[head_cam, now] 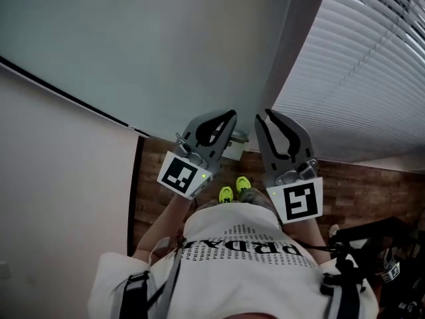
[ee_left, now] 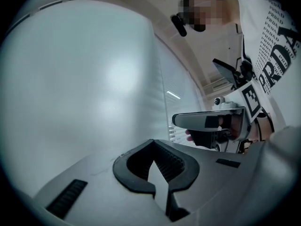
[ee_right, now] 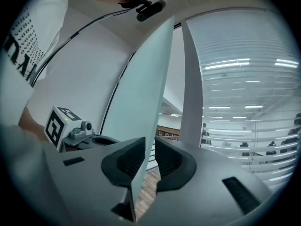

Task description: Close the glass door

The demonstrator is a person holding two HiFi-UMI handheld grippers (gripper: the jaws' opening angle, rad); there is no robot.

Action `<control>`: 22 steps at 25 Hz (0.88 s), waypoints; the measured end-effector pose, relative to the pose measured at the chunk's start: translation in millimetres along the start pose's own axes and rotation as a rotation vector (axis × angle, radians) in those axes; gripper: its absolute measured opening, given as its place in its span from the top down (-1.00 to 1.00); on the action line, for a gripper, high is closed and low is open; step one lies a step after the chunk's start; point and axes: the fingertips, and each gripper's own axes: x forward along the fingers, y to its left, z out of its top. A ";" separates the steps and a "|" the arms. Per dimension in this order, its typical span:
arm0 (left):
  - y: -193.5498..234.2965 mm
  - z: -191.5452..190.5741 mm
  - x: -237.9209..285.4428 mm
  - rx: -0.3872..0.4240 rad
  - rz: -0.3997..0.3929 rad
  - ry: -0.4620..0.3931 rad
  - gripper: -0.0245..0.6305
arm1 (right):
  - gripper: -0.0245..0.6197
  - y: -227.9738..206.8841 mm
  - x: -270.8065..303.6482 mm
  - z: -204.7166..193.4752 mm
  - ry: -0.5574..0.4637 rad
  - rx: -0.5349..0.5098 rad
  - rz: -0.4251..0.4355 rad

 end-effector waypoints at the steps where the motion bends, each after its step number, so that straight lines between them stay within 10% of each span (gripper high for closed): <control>1: 1.9 -2.5 -0.3 0.001 0.014 -0.005 0.92 | 0.77 3.7 1.2 0.6 -0.007 0.005 0.028; 9: 15.7 -3.4 4.8 0.034 0.124 -0.019 0.93 | 0.77 40.5 16.0 4.2 -0.034 0.016 0.246; 22: 40.7 11.7 15.7 0.021 0.049 0.013 0.93 | 0.92 58.2 38.1 21.7 0.019 0.045 0.203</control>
